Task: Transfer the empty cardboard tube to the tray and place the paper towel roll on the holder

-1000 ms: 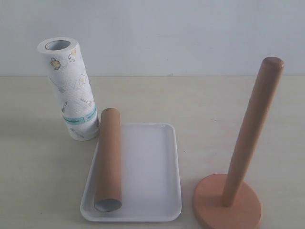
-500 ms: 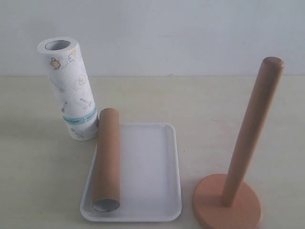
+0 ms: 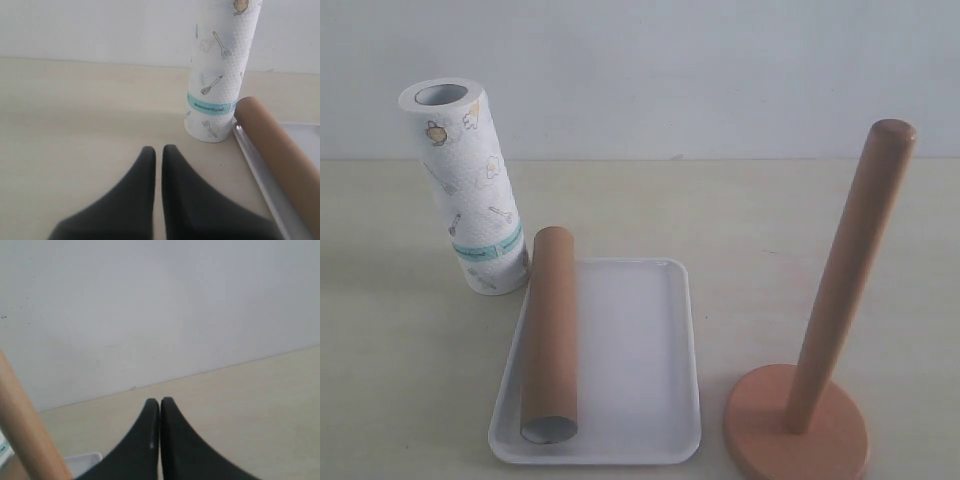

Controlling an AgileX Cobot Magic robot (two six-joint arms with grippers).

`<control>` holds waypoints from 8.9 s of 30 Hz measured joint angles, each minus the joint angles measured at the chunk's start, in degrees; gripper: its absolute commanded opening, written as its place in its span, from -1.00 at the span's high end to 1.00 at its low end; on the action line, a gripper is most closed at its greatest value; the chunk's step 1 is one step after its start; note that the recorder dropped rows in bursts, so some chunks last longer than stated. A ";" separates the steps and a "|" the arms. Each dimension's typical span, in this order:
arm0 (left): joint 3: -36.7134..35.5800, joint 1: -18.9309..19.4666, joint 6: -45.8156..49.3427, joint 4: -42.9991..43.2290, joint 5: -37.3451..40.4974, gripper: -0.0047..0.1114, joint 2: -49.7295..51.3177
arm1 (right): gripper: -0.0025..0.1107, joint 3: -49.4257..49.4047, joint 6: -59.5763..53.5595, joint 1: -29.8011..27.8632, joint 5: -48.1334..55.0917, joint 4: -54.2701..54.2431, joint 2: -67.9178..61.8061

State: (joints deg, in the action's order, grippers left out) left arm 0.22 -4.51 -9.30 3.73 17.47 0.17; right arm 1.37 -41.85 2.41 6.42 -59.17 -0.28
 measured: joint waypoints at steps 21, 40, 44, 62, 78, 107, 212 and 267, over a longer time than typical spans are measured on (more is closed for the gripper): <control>0.00 0.00 0.00 0.00 0.00 0.85 0.00 | 0.96 -1.09 0.33 0.00 4.71 2.09 0.00; 0.00 0.00 0.00 0.00 0.00 0.85 0.00 | 0.96 -1.45 47.05 0.00 12.88 58.60 0.00; 0.00 0.00 0.00 0.00 0.00 0.85 0.00 | 0.96 -1.45 49.61 0.00 13.29 59.17 0.00; 0.00 0.00 0.00 0.00 0.00 0.85 0.00 | 0.96 -1.45 50.06 0.00 13.73 59.17 0.00; 0.00 0.00 0.00 0.00 0.00 0.85 0.00 | 0.96 -1.45 50.06 0.00 13.73 59.17 0.00; 19.55 0.00 -3.14 -11.69 -23.55 0.85 -0.17 | 0.96 -1.45 50.49 0.00 13.84 59.17 0.00; 34.61 -0.23 -2.80 19.54 -86.70 -0.79 111.37 | 0.96 -1.45 50.90 0.00 12.62 59.17 0.00; 43.97 -0.23 -8.49 32.04 -69.60 0.85 87.39 | 0.96 -1.45 50.90 0.00 12.62 59.17 0.00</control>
State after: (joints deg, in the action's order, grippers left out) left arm 44.19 -4.74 -17.79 35.77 -52.14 87.56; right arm -0.07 9.05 2.41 19.03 0.00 -0.28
